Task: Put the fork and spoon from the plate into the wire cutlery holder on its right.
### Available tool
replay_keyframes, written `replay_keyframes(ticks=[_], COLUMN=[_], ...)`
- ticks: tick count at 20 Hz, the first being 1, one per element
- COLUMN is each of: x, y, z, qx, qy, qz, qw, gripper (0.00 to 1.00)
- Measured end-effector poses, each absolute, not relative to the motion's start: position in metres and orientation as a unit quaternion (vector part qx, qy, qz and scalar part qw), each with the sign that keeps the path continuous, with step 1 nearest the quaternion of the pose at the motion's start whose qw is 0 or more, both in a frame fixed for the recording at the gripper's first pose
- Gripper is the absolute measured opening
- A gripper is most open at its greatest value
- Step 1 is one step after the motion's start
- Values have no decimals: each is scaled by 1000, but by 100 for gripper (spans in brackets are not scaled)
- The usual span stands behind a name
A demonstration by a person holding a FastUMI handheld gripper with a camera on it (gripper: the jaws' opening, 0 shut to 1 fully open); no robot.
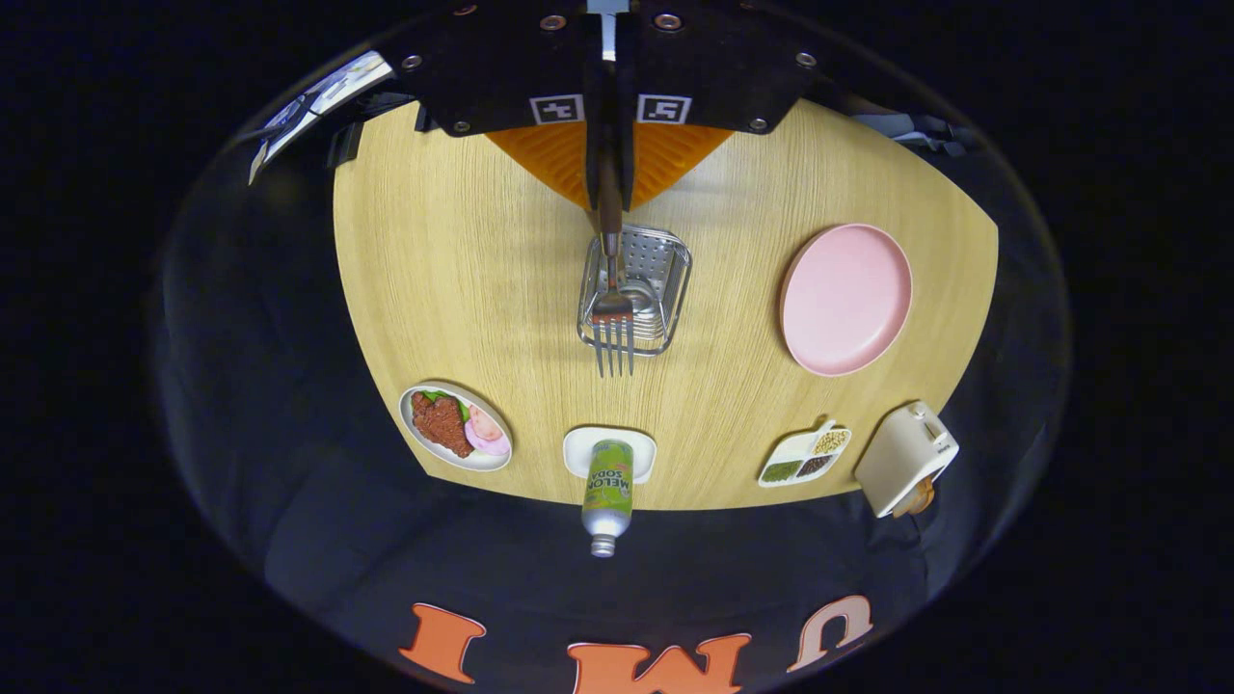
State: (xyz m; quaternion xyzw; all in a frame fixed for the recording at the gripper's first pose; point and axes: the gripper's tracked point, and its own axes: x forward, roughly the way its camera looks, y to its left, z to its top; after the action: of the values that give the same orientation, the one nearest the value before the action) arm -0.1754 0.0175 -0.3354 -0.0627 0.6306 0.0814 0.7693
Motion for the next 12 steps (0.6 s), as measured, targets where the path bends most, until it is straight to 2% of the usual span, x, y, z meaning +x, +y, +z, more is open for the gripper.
replay_keyframes(ticks=[12], x=[-168], y=[28], z=[-339], qx=[-63], qy=[643], qz=[97], qw=[757], gripper=[10])
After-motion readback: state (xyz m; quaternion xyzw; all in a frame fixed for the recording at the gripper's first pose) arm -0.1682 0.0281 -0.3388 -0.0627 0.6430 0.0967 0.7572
